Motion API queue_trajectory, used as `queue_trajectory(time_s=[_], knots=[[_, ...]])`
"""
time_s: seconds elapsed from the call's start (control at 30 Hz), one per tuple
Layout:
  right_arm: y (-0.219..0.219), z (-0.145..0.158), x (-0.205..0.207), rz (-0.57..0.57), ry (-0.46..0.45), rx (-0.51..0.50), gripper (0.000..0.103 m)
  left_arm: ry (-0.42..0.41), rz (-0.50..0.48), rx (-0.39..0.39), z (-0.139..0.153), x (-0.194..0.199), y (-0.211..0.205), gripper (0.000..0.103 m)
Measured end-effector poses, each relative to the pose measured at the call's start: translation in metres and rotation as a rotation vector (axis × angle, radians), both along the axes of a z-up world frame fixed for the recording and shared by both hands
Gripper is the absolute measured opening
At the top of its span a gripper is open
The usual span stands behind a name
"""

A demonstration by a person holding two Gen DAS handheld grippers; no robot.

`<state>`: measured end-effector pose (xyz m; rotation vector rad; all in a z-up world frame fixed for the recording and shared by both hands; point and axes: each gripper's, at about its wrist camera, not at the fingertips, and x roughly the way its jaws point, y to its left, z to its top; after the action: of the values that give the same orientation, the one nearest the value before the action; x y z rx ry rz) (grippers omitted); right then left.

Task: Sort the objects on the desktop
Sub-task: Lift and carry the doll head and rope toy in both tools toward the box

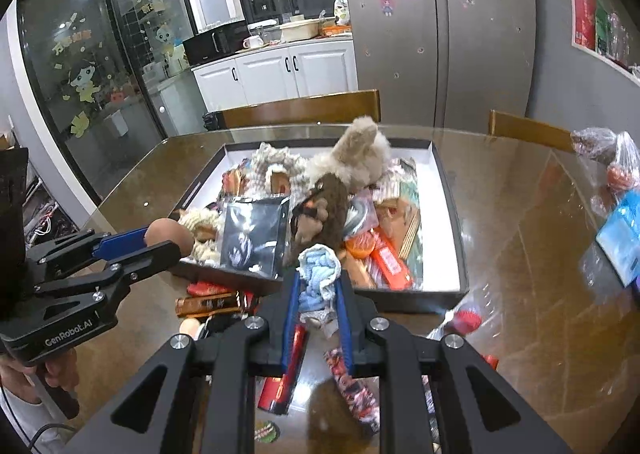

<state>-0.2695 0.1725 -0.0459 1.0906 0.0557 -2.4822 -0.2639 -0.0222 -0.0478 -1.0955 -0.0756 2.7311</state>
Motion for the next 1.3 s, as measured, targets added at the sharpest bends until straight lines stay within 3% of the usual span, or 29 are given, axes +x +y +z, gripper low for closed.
queue_trajectory(time_s=[0.27,0.63,1.3], knots=[[0.002,0.007,-0.011,-0.007,0.006,0.02,0.018,0.004,-0.002,0.025,0.0,-0.02,-0.003,0.035],[0.001,0.025,-0.038,-0.013,0.048,0.009,0.018,0.002,-0.006,0.006,-0.002,-0.041,-0.008,0.035],[-0.018,0.032,-0.076,0.004,0.07,0.03,0.018,-0.004,-0.001,-0.028,-0.008,-0.067,-0.018,0.035]])
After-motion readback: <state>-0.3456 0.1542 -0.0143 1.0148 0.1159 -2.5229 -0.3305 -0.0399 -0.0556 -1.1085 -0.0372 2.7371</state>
